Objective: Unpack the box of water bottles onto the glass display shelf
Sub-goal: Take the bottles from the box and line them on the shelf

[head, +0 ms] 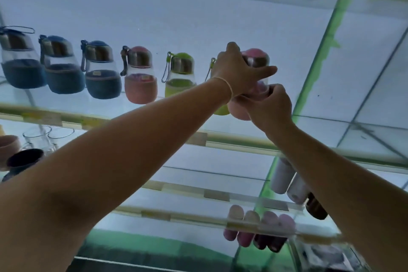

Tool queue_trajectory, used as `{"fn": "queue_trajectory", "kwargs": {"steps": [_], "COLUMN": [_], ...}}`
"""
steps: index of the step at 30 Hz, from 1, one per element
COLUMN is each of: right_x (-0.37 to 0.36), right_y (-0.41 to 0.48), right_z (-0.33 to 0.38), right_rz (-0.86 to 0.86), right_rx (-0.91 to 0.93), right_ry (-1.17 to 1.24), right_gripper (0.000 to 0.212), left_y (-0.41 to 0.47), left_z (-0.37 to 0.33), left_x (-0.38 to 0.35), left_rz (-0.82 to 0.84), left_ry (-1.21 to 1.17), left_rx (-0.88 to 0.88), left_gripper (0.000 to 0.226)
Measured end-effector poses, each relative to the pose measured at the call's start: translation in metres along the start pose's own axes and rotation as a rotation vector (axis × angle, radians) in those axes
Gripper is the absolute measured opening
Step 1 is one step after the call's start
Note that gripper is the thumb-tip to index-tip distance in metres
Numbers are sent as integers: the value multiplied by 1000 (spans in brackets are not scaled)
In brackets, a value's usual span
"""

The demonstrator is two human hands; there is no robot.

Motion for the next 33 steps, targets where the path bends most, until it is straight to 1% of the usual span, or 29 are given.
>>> {"fn": "queue_trajectory", "kwargs": {"steps": [3, 9, 14, 18, 22, 29, 33], "right_x": [7, 7, 3, -3, -10, -13, -12], "right_y": [15, 44, 61, 72, 77, 76, 74], "right_z": [-23, -55, -68, -68, -68, -64, -64], "right_rz": [6, 107, 187, 257, 276, 276, 280], "right_rx": [-47, -111, -159, -178, -194, -154, -170], "right_ry": [-5, -44, -63, -69, -84, -87, -75], "right_gripper": [73, 84, 67, 71, 71, 59, 57], "left_y": [10, 28, 41, 50, 57, 59, 53], "left_z": [-1, 5, 12, 15, 22, 24, 25], "left_x": [-29, -70, -87, -89, -91, -87, -85], "left_rz": [42, 119, 127, 126, 135, 124, 125], "left_ry": [60, 173, 256, 301, 332, 322, 323], "left_rx": [-9, -26, -28, -13, 12, -7, -19], "left_gripper": [72, 75, 69, 68, 68, 66, 67]}}
Point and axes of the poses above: each hand's wrist, its own y-axis towards the middle knuckle, its own x-axis out of the back of the hand, z = x × y, the point moved 5 cm from there along y, towards the middle knuckle, and after that the axes turned 6 degrees about -y, right-handed, at the moved point
